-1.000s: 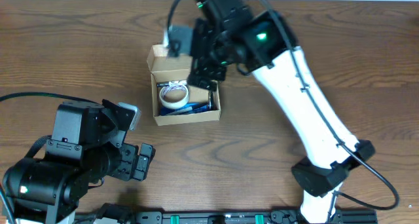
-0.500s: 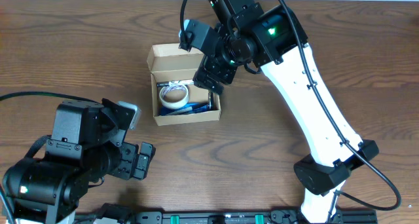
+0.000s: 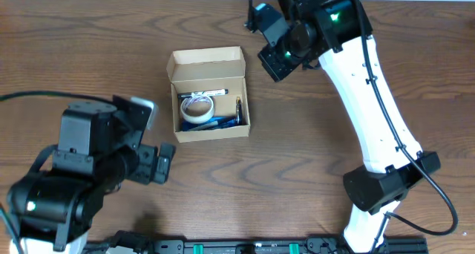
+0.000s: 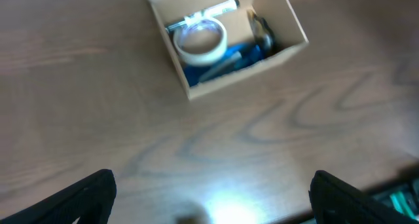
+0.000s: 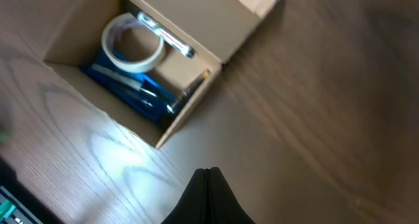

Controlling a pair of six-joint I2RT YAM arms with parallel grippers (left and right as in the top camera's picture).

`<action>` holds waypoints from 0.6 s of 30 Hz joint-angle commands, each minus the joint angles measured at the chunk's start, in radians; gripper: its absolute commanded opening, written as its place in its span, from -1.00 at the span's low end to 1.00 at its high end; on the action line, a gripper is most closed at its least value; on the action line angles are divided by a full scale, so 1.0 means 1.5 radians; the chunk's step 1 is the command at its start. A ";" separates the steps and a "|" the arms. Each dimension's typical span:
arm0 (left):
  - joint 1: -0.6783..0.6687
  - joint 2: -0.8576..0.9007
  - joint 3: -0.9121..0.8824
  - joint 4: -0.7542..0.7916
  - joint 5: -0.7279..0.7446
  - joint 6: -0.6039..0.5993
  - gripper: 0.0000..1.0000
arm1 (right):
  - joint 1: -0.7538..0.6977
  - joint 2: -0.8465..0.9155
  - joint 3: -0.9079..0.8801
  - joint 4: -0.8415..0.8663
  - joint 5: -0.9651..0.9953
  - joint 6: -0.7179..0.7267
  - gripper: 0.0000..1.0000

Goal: Pack container

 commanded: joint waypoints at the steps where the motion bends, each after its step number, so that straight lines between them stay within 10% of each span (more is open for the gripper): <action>1: 0.022 0.036 0.011 0.026 -0.052 -0.021 0.91 | -0.021 0.002 -0.031 0.011 0.003 0.046 -0.98; 5: 0.098 0.090 0.011 0.080 0.001 -0.024 1.00 | -0.052 0.002 -0.081 0.050 -0.002 0.080 -0.98; 11: 0.231 0.200 0.012 0.159 0.139 -0.006 0.59 | -0.106 0.002 -0.150 0.096 -0.089 0.080 -0.98; 18: 0.286 0.373 0.080 0.197 0.203 -0.007 -0.44 | -0.137 0.005 -0.231 0.183 -0.105 0.136 -0.97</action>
